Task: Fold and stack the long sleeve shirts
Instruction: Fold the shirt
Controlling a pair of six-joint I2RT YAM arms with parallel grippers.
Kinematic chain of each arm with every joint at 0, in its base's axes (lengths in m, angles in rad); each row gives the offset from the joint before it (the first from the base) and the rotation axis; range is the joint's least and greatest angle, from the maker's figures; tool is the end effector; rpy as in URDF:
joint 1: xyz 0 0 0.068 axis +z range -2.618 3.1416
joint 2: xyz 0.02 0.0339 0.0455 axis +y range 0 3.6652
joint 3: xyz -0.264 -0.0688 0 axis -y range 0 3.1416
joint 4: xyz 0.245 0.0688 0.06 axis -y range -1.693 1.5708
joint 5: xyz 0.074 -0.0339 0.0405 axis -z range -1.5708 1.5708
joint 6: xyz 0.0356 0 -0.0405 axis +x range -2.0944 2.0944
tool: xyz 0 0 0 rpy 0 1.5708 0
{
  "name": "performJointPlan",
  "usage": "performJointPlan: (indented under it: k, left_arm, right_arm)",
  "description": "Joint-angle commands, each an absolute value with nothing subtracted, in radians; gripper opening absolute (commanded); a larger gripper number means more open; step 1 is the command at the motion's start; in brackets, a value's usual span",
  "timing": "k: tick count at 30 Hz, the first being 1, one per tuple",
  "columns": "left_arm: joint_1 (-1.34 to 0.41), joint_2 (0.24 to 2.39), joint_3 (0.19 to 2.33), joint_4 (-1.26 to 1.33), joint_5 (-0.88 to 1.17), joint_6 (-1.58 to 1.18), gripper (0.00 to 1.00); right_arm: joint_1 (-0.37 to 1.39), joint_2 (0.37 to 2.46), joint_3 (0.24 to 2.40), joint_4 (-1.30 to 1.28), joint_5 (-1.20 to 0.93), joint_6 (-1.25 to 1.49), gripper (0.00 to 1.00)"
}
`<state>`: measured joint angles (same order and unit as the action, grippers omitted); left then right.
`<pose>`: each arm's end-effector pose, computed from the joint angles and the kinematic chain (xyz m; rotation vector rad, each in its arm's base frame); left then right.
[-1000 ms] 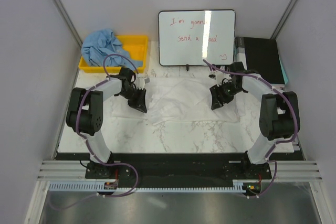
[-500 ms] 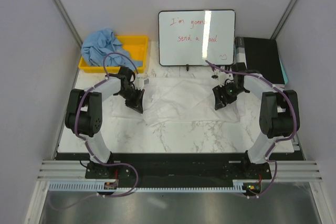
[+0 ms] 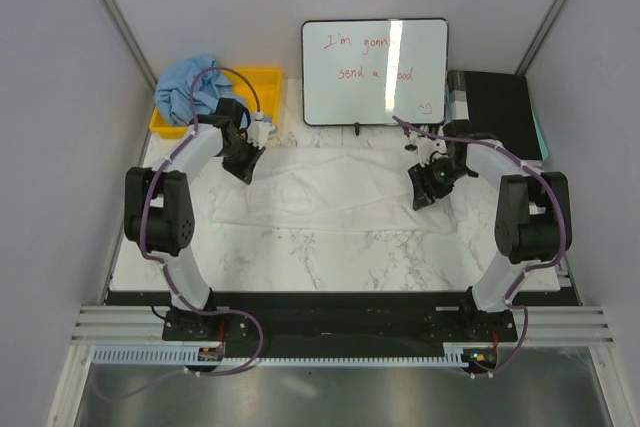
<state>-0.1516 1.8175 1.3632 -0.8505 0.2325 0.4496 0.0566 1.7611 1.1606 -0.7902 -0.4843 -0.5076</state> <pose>0.3541 -0.0624 0.2111 0.8810 2.6925 -0.2709 0.3234 0.0349 0.1800 -0.8382 2.6680 0.6166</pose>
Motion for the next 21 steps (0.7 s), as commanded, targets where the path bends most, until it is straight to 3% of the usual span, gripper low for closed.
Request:
performJointPlan:
  k: [1,9,21]
  left_arm:
    - [-0.149,1.882,1.480,-0.864,0.147,0.572,0.02]
    - [-0.149,1.977,1.575,-0.861,0.114,0.615,0.02]
    - [-0.147,2.026,1.582,-0.781,0.083,0.638,0.04]
  right_arm:
    - [0.054,1.707,1.189,-0.876,-0.572,-0.567,0.51]
    - [0.044,1.606,1.218,-0.992,-0.683,-0.621,0.50]
    - [0.044,1.655,1.272,-0.890,-0.649,-0.493,0.51]
